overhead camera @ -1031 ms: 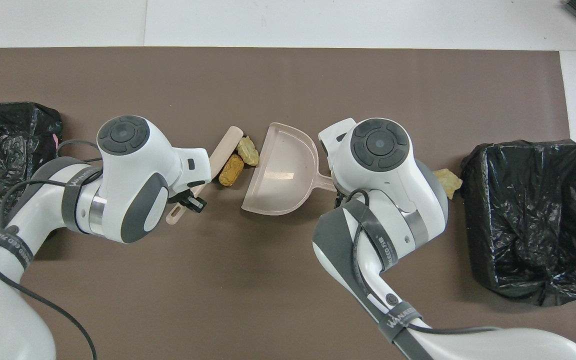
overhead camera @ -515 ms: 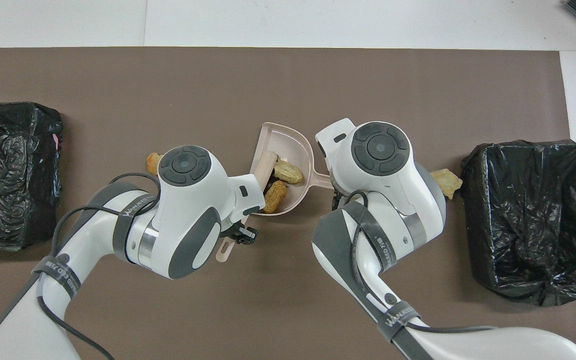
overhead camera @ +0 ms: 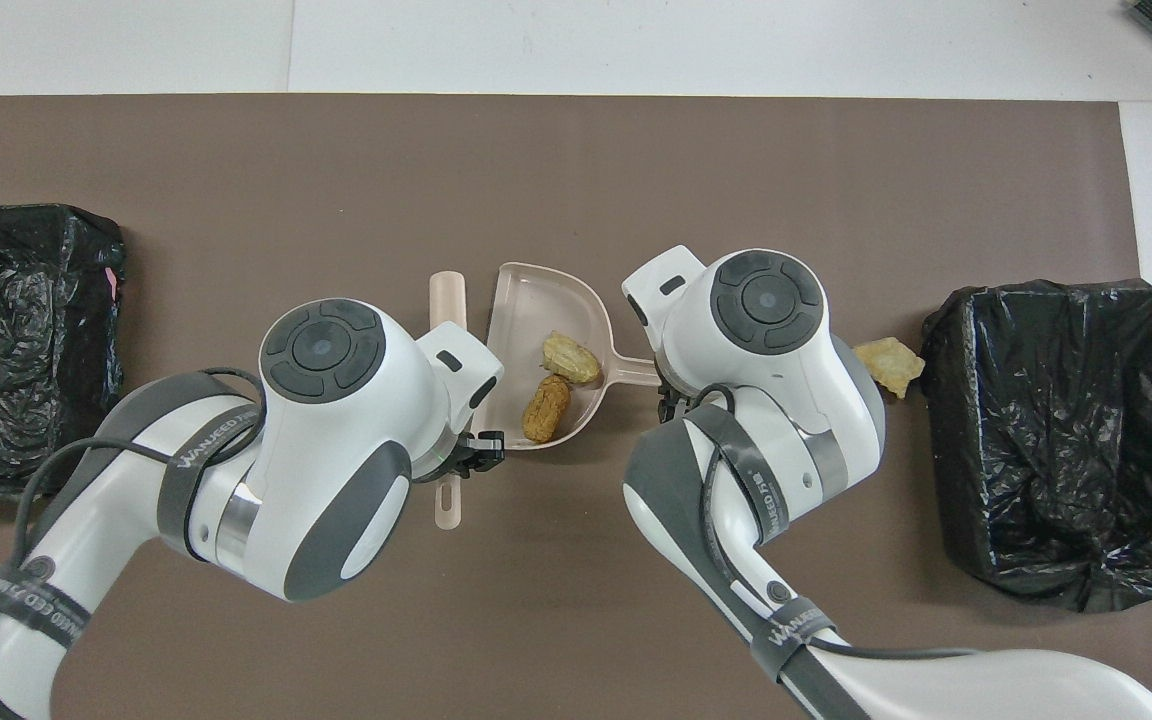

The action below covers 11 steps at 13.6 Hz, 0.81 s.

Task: Sweep and dump trash in bin
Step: 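Sweep the bread crusts into the dustpan with the left gripper's brush, then sweep the remaining crust into the dustpan with the left gripper's brush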

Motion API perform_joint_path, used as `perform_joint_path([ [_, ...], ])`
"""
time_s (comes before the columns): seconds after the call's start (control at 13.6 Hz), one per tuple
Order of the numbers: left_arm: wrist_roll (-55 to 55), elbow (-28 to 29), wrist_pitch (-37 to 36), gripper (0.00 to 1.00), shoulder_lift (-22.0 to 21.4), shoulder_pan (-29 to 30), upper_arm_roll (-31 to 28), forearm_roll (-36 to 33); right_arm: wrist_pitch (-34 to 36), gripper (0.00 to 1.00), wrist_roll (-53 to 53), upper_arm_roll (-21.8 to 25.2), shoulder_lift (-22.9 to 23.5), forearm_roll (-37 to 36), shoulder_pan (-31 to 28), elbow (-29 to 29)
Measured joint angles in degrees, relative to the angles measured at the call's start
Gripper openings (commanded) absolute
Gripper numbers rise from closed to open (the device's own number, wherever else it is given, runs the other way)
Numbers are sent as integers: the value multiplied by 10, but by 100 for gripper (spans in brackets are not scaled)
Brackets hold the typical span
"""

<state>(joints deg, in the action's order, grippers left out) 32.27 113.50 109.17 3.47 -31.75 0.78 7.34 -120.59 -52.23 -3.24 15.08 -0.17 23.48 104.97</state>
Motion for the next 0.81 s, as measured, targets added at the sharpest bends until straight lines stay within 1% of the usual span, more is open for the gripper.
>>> perform_joint_path([
  [0.15,67,4,-7,0,0,8,-5,-25,0,0,-16,0,0,0,0,1],
  [0.44,86,20,-23,0,-1,69,-9,-87,0,0,-24,0,0,0,0,1],
  [0.59,46,25,-13,0,-2,112,-9,-99,0,0,-24,0,0,0,0,2],
  [0.81,-88,47,41,0,0,186,-11,-101,0,0,-24,-1,0,0,1,2],
])
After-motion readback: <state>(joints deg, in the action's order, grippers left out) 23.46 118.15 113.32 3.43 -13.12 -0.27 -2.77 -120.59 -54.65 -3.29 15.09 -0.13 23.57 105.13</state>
